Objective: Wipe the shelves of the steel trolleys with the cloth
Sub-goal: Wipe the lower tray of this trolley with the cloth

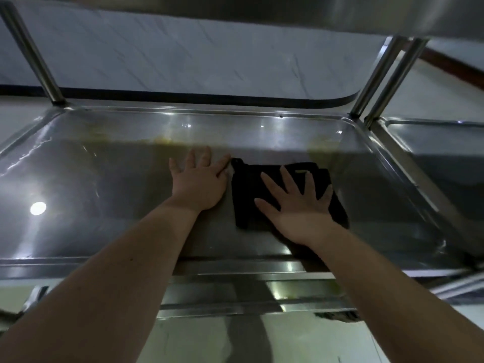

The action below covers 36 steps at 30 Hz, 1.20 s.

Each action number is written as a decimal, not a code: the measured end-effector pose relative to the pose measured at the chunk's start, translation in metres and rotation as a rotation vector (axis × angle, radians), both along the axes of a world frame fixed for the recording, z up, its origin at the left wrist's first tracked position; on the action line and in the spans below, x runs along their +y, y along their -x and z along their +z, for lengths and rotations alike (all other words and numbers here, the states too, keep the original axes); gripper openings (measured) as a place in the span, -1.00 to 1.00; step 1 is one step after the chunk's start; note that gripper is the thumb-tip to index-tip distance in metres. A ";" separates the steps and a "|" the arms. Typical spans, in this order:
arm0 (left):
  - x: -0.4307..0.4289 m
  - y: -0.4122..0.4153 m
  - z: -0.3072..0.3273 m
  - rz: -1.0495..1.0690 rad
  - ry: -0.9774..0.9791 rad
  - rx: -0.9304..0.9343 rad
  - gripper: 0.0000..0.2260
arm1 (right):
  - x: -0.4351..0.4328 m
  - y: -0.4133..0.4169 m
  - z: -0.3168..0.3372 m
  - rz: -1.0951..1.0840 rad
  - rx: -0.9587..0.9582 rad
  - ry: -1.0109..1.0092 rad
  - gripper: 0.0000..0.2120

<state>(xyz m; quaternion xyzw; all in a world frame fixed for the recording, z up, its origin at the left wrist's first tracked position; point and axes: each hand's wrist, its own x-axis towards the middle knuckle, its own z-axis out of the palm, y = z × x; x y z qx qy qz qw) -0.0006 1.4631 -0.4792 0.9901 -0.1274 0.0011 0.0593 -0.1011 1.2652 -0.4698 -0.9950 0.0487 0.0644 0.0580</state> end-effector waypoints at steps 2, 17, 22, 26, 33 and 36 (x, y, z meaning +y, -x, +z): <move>0.001 0.000 0.000 0.004 -0.025 0.008 -0.53 | -0.007 0.050 -0.001 0.069 -0.019 -0.009 -0.35; -0.064 0.008 -0.002 -0.054 -0.024 0.037 -0.47 | -0.114 0.080 0.018 -0.014 0.100 -0.070 -0.33; -0.067 0.009 -0.003 -0.054 -0.063 0.013 -0.45 | -0.139 0.015 0.008 -0.078 0.072 -0.023 -0.31; -0.067 0.006 -0.005 -0.054 -0.082 0.022 -0.43 | -0.136 -0.078 0.006 -0.134 0.023 -0.013 -0.28; -0.066 0.000 -0.004 -0.037 -0.082 0.029 -0.28 | -0.120 -0.127 0.010 -0.217 0.021 -0.025 -0.28; -0.066 0.001 -0.003 -0.026 -0.066 0.033 -0.31 | -0.116 -0.079 0.010 -0.140 0.054 -0.027 -0.31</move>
